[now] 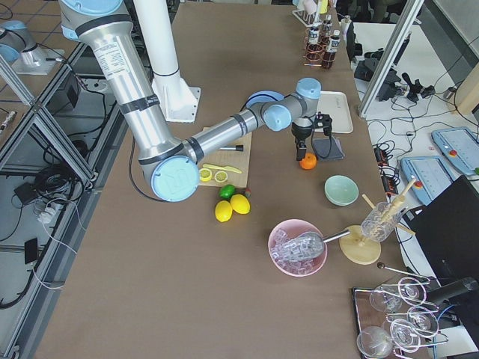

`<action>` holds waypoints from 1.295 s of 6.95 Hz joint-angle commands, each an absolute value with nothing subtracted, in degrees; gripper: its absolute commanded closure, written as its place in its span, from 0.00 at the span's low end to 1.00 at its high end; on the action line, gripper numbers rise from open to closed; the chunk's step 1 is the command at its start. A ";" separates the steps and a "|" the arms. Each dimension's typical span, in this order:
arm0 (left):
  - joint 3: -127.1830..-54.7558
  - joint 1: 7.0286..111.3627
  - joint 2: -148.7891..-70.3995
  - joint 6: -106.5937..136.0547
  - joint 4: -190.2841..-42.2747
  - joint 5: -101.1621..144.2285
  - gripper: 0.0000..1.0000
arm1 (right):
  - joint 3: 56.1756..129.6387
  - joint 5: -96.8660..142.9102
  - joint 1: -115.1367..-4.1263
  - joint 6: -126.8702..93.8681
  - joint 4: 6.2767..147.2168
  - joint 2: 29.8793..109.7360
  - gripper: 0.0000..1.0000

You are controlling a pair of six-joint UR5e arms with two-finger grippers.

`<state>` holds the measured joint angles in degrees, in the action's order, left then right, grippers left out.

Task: Pick orange to plate
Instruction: 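Withdraw the left arm while the right arm reaches toward the orange, then lower the right gripper over the orange and close on it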

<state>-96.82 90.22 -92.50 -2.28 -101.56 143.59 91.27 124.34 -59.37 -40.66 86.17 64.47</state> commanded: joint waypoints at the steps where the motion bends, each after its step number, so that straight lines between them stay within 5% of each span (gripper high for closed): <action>1: -96.86 95.01 -92.03 -16.60 -90.88 143.18 0.01 | 82.15 122.70 -57.92 -40.78 80.91 59.26 0.00; 4: -94.74 94.92 -88.34 -17.05 -91.83 136.44 0.01 | 72.18 122.70 -57.57 -40.96 72.34 56.61 0.00; 9: -94.57 94.57 -88.51 -17.05 -91.49 136.67 0.01 | 69.70 120.24 -54.93 -43.33 72.07 55.20 0.02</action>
<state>-94.52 94.64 -88.49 -17.05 -91.49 136.53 70.28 120.80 -55.40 -42.96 72.12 55.39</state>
